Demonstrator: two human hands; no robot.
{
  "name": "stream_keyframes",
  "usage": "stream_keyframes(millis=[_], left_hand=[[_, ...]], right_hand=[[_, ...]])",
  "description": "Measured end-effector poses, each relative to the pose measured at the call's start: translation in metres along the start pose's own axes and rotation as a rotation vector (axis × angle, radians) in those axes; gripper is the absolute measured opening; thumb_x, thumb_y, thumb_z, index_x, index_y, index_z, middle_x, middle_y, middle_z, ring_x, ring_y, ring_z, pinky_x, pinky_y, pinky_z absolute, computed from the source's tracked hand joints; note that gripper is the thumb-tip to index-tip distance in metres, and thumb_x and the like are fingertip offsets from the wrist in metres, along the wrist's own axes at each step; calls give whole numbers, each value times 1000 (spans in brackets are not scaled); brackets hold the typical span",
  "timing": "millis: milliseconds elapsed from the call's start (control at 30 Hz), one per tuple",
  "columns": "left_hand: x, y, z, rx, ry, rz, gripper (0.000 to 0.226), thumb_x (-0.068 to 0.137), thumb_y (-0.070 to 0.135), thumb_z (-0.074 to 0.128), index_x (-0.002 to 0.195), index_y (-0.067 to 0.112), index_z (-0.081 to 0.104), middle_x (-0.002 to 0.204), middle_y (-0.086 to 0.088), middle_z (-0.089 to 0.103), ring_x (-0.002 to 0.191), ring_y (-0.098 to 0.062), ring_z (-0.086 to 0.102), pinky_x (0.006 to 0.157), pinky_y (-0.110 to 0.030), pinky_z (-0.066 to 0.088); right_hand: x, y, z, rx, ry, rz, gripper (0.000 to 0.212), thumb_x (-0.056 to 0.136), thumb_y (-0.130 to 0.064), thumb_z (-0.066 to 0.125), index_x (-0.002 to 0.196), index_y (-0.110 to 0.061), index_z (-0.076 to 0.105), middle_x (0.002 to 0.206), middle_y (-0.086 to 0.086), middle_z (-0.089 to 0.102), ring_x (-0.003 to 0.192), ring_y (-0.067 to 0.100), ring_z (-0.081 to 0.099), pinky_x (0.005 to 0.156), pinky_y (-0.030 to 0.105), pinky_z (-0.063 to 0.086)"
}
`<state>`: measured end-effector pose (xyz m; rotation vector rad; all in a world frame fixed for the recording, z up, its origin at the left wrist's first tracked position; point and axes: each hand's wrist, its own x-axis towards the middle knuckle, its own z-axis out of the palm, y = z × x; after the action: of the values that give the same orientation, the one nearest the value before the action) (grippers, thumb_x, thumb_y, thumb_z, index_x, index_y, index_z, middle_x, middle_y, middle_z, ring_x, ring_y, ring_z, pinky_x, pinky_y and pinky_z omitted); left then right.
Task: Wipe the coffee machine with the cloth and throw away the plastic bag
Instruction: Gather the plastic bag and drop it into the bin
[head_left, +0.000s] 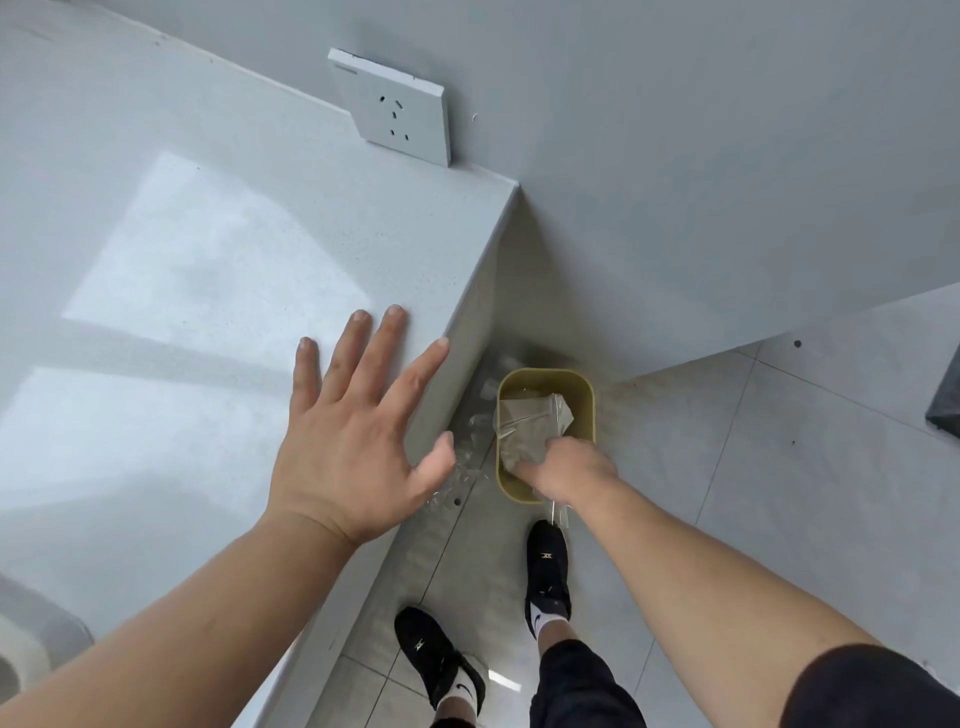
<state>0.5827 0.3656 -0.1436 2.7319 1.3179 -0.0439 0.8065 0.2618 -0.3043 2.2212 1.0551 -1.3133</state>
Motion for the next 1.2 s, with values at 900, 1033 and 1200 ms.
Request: stream_keyframes(millis=[900,1033,1200], left_hand=[[0,1,-2,-41,15,16,83,86,61,55,162,33,36,173,-10,24,160,-36,17,124,-69,14],[0,1,-3,-39,11,13,82,87,61,53,162,34,35,173,-10,24,160,-36,17,124,-69,14],[0,1,-2,-40,9,10,82,87,60,54,162,33,35,174,-10,23,161,-36,16,124,-69,14]], right_hand=[[102,-15,22,165,-53,75,70,93,-65,42,153,-28,45,151,7,56,134,36,53,101,43,48],[97,-15,21,127,-54,16,60,93,-59,41,142,-28,57,142,9,63,126,36,59,103,45,51],[88,-6,20,148,-61,40,66,87,-62,48,141,-25,57,137,8,64,125,35,58,103,45,52]])
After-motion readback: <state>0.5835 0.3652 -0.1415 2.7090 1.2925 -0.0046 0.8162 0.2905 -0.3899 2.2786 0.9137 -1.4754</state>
